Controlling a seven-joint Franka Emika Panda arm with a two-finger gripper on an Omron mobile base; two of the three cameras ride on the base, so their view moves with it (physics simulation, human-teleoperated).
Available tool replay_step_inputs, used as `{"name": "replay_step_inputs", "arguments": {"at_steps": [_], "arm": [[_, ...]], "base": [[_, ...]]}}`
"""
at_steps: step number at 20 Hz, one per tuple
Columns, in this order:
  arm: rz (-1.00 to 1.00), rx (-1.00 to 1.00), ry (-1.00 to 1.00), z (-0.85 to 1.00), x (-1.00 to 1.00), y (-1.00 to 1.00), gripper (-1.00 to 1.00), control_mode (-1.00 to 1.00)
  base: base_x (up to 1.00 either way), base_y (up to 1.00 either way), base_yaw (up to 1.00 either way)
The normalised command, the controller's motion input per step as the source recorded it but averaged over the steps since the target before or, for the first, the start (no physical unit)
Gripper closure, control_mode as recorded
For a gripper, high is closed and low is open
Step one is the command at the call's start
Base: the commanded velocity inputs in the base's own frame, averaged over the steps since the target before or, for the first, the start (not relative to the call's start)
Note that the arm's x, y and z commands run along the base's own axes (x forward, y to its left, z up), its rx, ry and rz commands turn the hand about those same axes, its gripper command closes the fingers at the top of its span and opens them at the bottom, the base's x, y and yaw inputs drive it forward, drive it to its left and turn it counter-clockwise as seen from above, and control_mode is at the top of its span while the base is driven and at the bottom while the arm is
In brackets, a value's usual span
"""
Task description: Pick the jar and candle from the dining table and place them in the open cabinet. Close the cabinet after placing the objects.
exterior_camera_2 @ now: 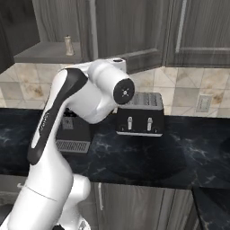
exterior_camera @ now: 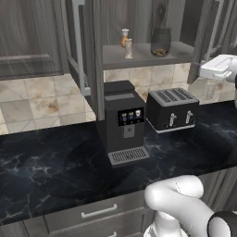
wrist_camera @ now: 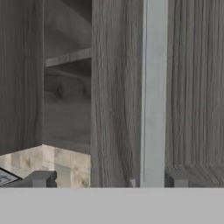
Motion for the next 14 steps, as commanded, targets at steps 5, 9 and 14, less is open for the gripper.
{"name": "replay_step_inputs", "arguments": {"at_steps": [5, 9, 14], "arm": [[0.06, -0.01, 0.10, 0.13, 1.00, 0.34, -1.00, -1.00], [0.00, 0.00, -0.05, -0.02, 0.99, 0.30, -1.00, -1.00], [-0.11, 0.00, -0.27, -0.21, 0.53, 0.49, -1.00, -1.00]], "base": [[0.00, 0.00, 0.00], [0.00, 0.00, 0.00], [0.00, 0.00, 0.00]]}}
